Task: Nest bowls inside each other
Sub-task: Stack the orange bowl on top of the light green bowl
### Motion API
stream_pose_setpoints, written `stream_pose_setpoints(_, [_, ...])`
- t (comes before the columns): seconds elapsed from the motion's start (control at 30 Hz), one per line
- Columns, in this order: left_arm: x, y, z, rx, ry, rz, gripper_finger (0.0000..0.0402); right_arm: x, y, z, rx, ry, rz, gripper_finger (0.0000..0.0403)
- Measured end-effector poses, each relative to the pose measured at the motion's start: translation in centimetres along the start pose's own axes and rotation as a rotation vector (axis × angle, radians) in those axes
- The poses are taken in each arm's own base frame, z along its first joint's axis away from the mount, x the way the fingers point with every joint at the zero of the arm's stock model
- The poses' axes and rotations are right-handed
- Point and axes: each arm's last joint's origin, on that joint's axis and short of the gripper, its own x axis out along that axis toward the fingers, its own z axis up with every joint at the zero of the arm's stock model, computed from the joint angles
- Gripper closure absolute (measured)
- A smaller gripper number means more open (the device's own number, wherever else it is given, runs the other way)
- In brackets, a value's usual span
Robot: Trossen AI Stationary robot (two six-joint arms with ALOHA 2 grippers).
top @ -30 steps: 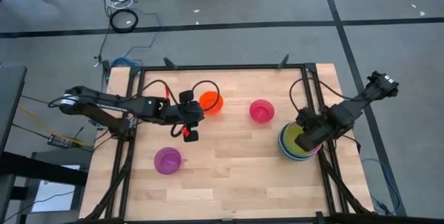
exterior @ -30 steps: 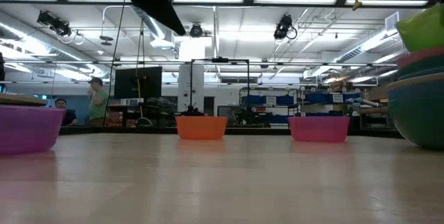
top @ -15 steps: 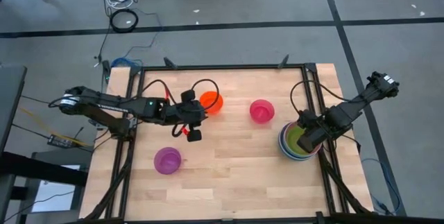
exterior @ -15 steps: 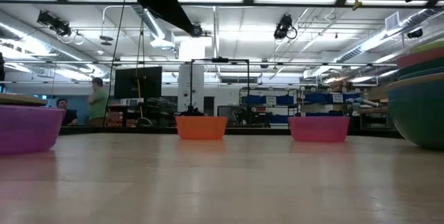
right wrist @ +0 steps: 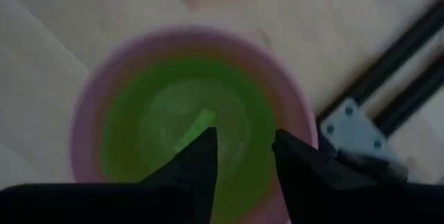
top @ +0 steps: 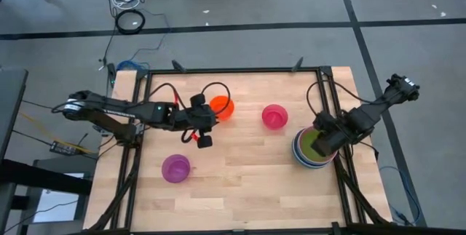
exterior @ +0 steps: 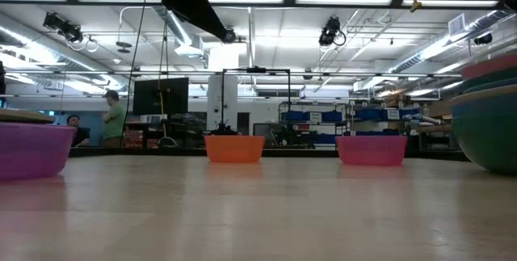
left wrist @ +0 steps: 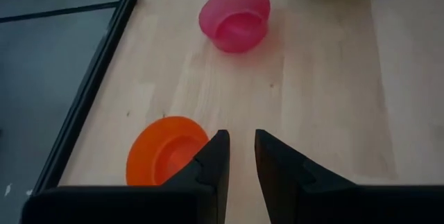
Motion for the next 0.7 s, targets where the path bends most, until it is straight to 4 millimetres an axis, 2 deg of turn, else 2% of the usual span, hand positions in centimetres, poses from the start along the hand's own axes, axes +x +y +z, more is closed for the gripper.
stream_pose_setpoints(0.17, [2.0,-0.1,-0.4,0.036,0.058,0.016,0.0323,-2.1,0.3,0.5,-0.023,-0.226,0.054,0.0274])
stream_pose_setpoints(0.43, [6.4,0.1,-2.0,0.164,0.209,0.01,0.0323,-6.2,1.6,1.4,-0.085,-0.647,0.22,0.0275])
stream_pose_setpoints(0.57, [8.1,0.7,-3.1,0.194,0.297,-0.019,0.0323,-7.1,2.4,1.8,-0.121,-0.759,0.256,0.0275])
stream_pose_setpoints(0.7, [9.2,1.6,-4.1,0.199,0.378,-0.044,0.0323,-7.3,2.8,2.1,-0.14,-0.791,0.264,0.0276])
